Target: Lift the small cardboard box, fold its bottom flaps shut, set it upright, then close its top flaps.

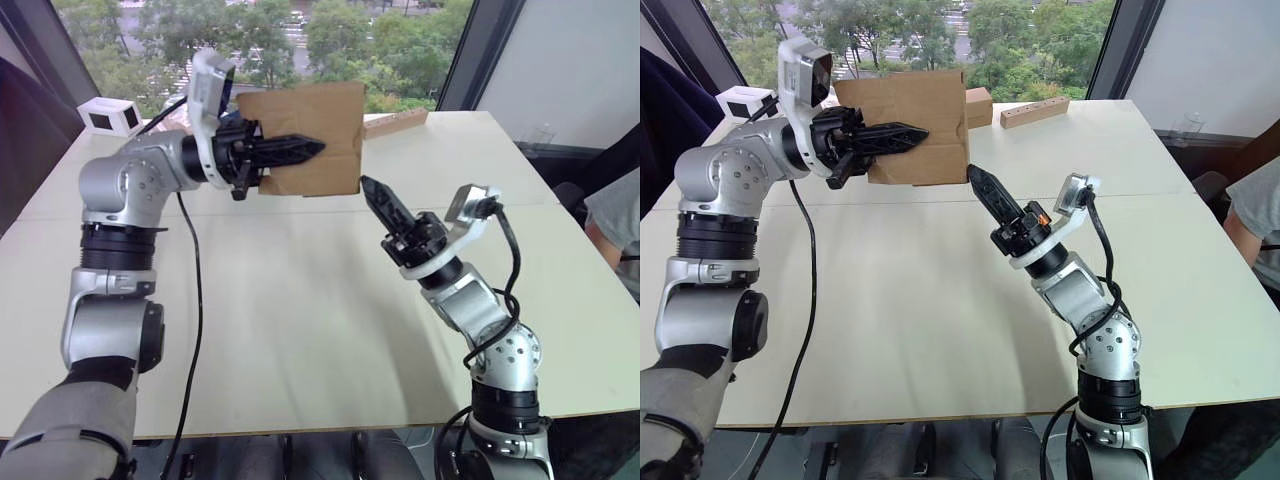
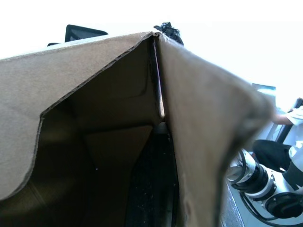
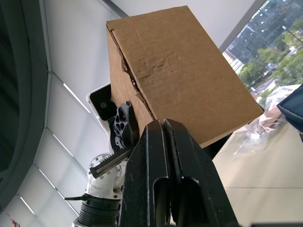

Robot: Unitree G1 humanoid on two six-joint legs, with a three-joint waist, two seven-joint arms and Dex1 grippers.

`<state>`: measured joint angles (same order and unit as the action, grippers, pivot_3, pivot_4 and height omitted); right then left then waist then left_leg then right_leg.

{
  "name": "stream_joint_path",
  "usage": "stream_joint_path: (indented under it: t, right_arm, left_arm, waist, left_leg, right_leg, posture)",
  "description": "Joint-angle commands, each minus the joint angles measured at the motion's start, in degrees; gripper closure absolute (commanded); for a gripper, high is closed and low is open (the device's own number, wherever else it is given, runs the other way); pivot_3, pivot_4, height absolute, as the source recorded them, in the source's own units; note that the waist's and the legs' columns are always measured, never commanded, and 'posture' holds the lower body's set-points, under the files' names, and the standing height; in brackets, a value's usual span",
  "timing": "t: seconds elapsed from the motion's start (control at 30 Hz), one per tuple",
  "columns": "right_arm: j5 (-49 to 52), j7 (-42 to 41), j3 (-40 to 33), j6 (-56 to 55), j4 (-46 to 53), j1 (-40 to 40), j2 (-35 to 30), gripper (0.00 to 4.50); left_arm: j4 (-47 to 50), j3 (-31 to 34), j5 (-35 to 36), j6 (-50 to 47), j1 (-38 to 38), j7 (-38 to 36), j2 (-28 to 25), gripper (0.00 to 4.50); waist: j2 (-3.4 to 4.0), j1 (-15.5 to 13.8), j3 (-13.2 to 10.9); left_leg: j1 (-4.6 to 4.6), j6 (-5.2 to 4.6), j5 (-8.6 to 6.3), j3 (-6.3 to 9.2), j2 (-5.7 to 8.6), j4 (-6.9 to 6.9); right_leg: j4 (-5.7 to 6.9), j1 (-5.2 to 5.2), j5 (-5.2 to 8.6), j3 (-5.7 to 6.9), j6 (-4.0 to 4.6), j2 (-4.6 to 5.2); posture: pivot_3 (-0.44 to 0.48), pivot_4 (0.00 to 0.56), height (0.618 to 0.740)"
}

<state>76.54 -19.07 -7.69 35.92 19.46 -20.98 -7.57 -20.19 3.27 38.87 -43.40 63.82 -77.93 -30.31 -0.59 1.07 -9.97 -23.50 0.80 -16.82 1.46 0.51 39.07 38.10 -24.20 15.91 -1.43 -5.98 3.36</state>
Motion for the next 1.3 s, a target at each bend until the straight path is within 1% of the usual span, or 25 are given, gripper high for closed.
stream_joint_path:
  t: [0.03,0.33,0.4,0.47,0.57,0.63,0.73,0.87,0.9,0.97,1.0,1.03,1.1,1.17,1.23,1.3]
  right_arm:
    - [-0.68,-0.81,2.45,0.36,2.25,-0.34,1.14,4.45]
    - [-1.66,-1.29,3.11,0.91,1.94,-0.09,1.99,4.45]
    - [-0.86,-1.13,1.73,1.32,2.46,0.38,0.65,4.45]
    - [1.02,-0.86,-0.39,2.51,3.96,1.53,-2.22,4.45]
    - [4.05,-0.61,-3.32,5.26,5.56,3.74,-8.12,4.45]
    - [5.66,-1.8,-5.99,7.98,6.42,6.02,-14.22,4.45]
    - [4.78,-4.64,-8.11,11.05,8.23,9.2,-23.03,4.45]
    - [3.38,-7.53,-9.19,13.26,11.33,11.44,-31.23,4.45]
    - [1.33,-9.23,-9.35,14.13,13.49,11.92,-35.15,4.45]
    - [-8.46,-13.87,-6.73,14.74,19.16,13.33,-45.16,4.45]
    - [-13.23,-15.56,-4.91,14.29,21.33,13.96,-49.26,4.45]
    - [-16.17,-16.59,-3.64,13.56,22.37,14.44,-51.54,4.45]
    - [-20.77,-17.41,-1.72,11.82,23.42,14.81,-53.9,4.45]
    - [-24.96,-16.74,0.39,11.58,25.73,13.76,-55.7,4.45]
    - [-26.09,-14.42,1.21,12.19,28.59,12.06,-55.09,4.45]
    - [-26.5,-12.16,1.92,12.95,30.29,11.09,-53.64,4.45]
  left_arm:
    - [0.8,1.01,0.58,0.89,2.33,-0.53,0.01,4.5]
    - [0.92,1.02,0.3,0.83,2.13,-0.03,0.14,4.5]
    - [1.08,0.17,-0.8,0.9,1.63,-0.04,-0.67,4.5]
    - [1.26,-2.43,-3.8,1.25,1.29,-0.26,-2.35,4.5]
    - [0.63,-9.04,-10.99,4.95,2.0,-1.71,-4.59,4.5]
    - [-1.27,-13.2,-14.63,5.26,4.49,-3.89,-5.79,4.5]
    - [-3.36,-18.07,-19.28,6.89,7.37,-6.77,-6.71,4.5]
    - [-4.92,-24.17,-25.65,9.47,9.93,-10.19,-7.48,4.5]
    - [-4.17,-27.43,-28.37,9.53,11.06,-11.71,-7.76,4.5]
    - [-1.74,-34.86,-34.71,8.9,13.11,-13.69,-8.26,4.5]
    - [-0.71,-37.56,-37.34,8.21,13.73,-13.67,-8.09,4.5]
    - [-0.19,-38.89,-38.88,7.76,14.01,-13.54,-7.89,4.5]
    - [1.32,-41.4,-40.75,6.35,14.31,-14.2,-7.85,4.5]
    - [6.0,-46.95,-40.65,3.95,14.33,-14.57,-9.27,4.5]
    - [9.62,-52.43,-41.64,0.94,14.7,-14.57,-9.58,4.5]
    - [11.21,-55.28,-40.68,-3.03,15.5,-14.57,-8.72,4.5]
  waist:
    - [0.0,0.0,0.0]
    - [0.0,0.0,0.0]
    - [0.0,0.0,0.0]
    - [0.0,-0.06,0.0]
    - [0.0,-0.2,0.0]
    - [0.0,-0.43,0.0]
    - [-0.03,-0.4,-0.01]
    - [0.01,-0.14,-0.03]
    - [0.01,-0.04,-0.03]
    - [0.15,-0.23,-0.11]
    - [0.15,-0.26,-0.11]
    - [0.13,-0.27,-0.11]
    - [0.06,-0.31,-0.11]
    - [0.07,-0.23,-0.13]
    - [0.07,-0.24,-0.13]
    - [0.06,-0.34,-0.13]
  left_leg:
    - [0.0,0.0,0.0,0.0,0.0,0.0]
    - [0.0,0.0,0.0,0.0,0.0,0.0]
    - [0.0,0.0,0.0,0.0,0.0,0.0]
    - [0.0,0.0,0.0,0.0,0.0,0.0]
    - [0.0,0.0,0.0,0.0,0.03,0.0]
    - [0.0,0.0,0.0,0.01,0.04,0.0]
    - [-0.01,-0.02,-0.01,0.01,0.09,0.01]
    - [-0.01,-0.09,-0.05,0.0,0.04,0.0]
    - [-0.01,-0.1,-0.05,-0.01,0.04,0.0]
    - [0.0,-0.11,-0.06,0.0,-0.04,0.0]
    - [0.0,-0.12,-0.07,-0.01,0.06,-0.01]
    - [-0.01,-0.13,-0.08,0.01,0.05,0.0]
    - [-0.01,-0.16,-0.09,0.04,0.0,0.02]
    - [-0.01,-0.16,-0.09,0.04,-0.04,0.03]
    - [-0.02,-0.17,-0.09,0.03,-0.15,0.03]
    - [-0.02,-0.17,-0.1,0.03,-0.17,0.03]
  right_leg:
    - [0.0,0.0,0.0,0.0,0.0,0.0]
    - [0.0,0.0,0.0,0.0,0.0,0.0]
    - [0.0,0.0,0.0,0.0,0.0,0.0]
    - [0.0,0.0,0.0,0.0,0.0,0.0]
    - [-0.01,0.01,0.0,0.0,0.0,0.02]
    - [-0.03,0.05,0.0,0.01,0.0,0.03]
    - [-0.05,0.08,0.0,0.02,0.0,0.05]
    - [-0.11,0.09,0.01,0.01,0.0,-0.07]
    - [-0.11,0.09,0.02,-0.01,0.0,-0.1]
    - [-0.11,0.08,0.02,-0.02,0.0,-0.16]
    - [-0.12,0.07,0.03,-0.04,-0.01,-0.17]
    - [-0.13,0.08,0.03,-0.04,-0.01,-0.18]
    - [-0.2,0.13,0.04,-0.03,-0.01,-0.25]
    - [-0.22,0.13,0.04,-0.04,-0.01,-0.26]
    - [-0.2,0.11,0.04,-0.08,-0.01,-0.25]
    - [-0.19,0.11,0.04,-0.08,-0.01,-0.25]
  posture:
    - [0.0,0.15,0.74]
    - [0.0,0.15,0.74]
    - [0.0,0.15,0.74]
    - [0.0,0.15,0.74]
    - [0.0,0.15,0.74]
    - [0.0,0.15,0.74]
    - [0.0,0.15,0.74]
    - [0.0,0.15,0.74]
    - [0.0,0.15,0.74]
    - [0.0,0.15,0.74]
    - [0.0,0.15,0.74]
    - [0.0,0.15,0.74]
    - [0.0,0.15,0.74]
    - [0.0,0.15,0.74]
    - [0.0,0.15,0.74]
    - [0.0,0.15,0.74]
